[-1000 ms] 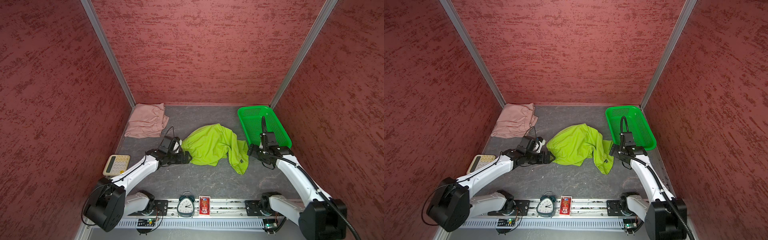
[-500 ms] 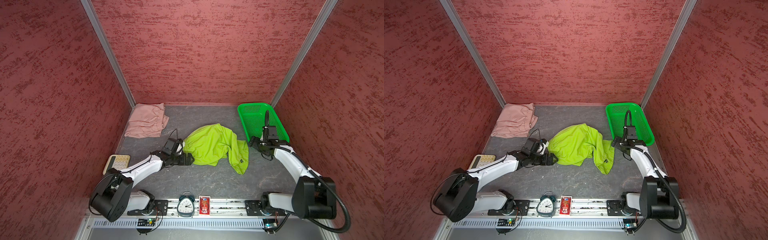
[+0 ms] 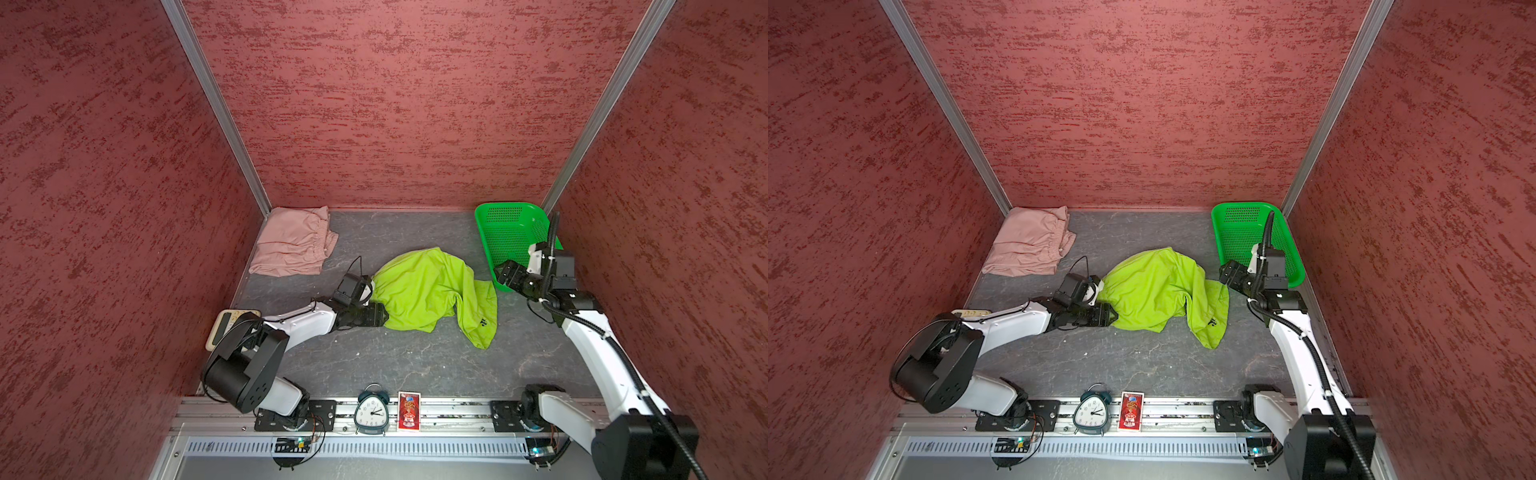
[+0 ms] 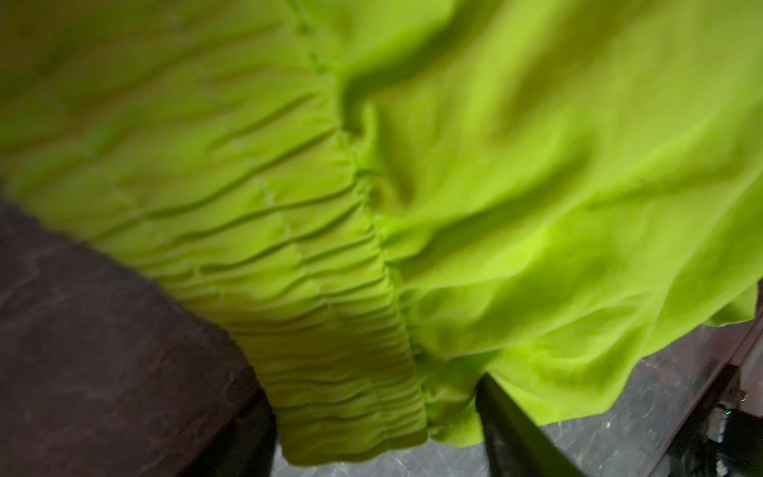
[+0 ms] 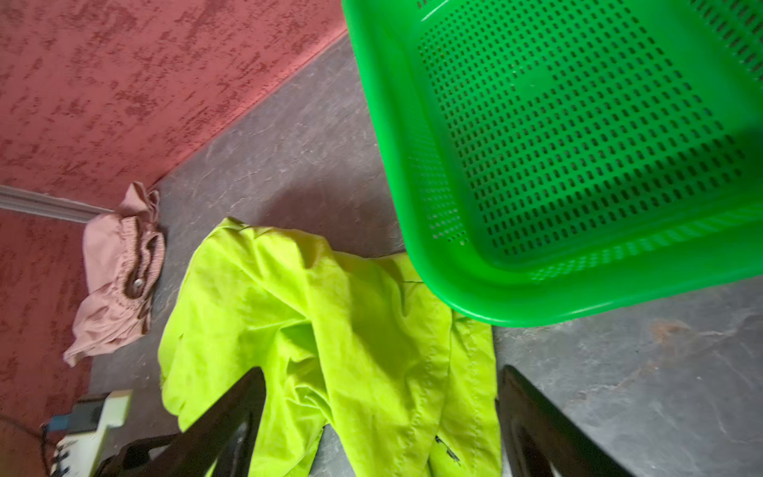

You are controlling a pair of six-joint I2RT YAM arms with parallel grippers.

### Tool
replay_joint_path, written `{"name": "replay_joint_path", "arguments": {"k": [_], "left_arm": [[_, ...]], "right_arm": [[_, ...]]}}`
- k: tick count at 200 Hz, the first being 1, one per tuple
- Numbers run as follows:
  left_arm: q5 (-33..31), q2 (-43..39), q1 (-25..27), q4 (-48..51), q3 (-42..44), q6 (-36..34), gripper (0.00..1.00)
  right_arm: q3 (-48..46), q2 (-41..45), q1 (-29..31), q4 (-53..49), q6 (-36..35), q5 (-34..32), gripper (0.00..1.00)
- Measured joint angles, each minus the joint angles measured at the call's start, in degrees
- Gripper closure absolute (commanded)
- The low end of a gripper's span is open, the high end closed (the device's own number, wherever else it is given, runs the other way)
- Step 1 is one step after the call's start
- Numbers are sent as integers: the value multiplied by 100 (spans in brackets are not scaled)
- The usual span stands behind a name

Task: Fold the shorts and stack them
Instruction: 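Grasp the green waistband with the left gripper while right grasps the leg hem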

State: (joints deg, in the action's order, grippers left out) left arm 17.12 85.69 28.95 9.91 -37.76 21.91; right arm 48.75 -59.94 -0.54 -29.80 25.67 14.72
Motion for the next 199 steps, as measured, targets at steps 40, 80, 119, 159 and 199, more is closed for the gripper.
{"name": "replay_joint_path", "arguments": {"k": [40, 80, 119, 159, 199], "left_arm": [[131, 116, 26, 304, -507, -76, 100], [31, -975, 11, 1414, -1169, -74, 100], [79, -2057, -415, 2446, -1915, 92, 100], [107, -2149, -619, 3069, -2487, 291, 100], [188, -2065, -1078, 3163, -2490, 299, 68]], "right_arm": [[-4, -216, 378, -74, -35, 24, 12], [223, -868, 1244, -424, -205, -297, 13], [264, -1390, 2157, -612, -393, -719, 17], [260, -1681, 2557, -455, -479, -791, 41], [216, -2131, 2588, 232, -417, -667, 63]]}}
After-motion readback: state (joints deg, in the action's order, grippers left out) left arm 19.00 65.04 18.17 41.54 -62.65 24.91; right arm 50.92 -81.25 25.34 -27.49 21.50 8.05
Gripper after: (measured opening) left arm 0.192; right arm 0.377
